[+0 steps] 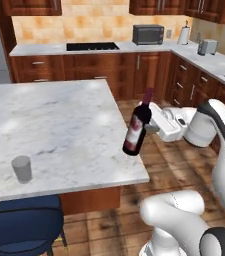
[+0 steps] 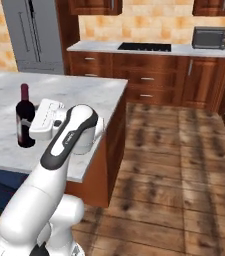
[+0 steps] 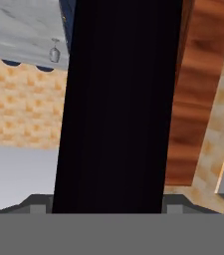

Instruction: There is a wine glass and glass cup on the dining counter. Place the wine bottle next to the wine glass and the juice bottle next to the glass cup.

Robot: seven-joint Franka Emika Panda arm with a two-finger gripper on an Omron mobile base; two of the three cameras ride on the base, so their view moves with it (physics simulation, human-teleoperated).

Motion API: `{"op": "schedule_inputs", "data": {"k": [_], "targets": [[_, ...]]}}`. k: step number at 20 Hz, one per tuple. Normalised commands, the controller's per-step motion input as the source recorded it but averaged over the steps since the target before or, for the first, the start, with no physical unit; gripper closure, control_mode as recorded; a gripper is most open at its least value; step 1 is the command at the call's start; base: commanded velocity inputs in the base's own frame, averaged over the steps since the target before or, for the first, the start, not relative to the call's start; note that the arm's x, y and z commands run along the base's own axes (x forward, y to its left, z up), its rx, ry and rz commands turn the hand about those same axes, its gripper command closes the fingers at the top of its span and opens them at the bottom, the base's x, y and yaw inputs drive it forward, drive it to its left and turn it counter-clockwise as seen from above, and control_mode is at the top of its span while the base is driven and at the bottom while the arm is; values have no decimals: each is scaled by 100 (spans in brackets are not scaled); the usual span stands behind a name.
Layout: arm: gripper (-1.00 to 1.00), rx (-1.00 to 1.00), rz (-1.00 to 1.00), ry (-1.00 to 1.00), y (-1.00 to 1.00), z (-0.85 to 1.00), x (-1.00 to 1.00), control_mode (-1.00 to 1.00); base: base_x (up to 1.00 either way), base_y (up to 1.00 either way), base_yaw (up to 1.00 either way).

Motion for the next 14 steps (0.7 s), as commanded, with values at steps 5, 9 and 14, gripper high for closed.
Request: {"op": "schedule_inputs", "data": {"k": [5,9,14], "targets": [[100,0,0,0,0,0,0,100,-7,100,0],[100,0,0,0,0,0,0,100,0,100,-3],[100,0,0,0,0,0,0,100,-11,100,-5]]}}
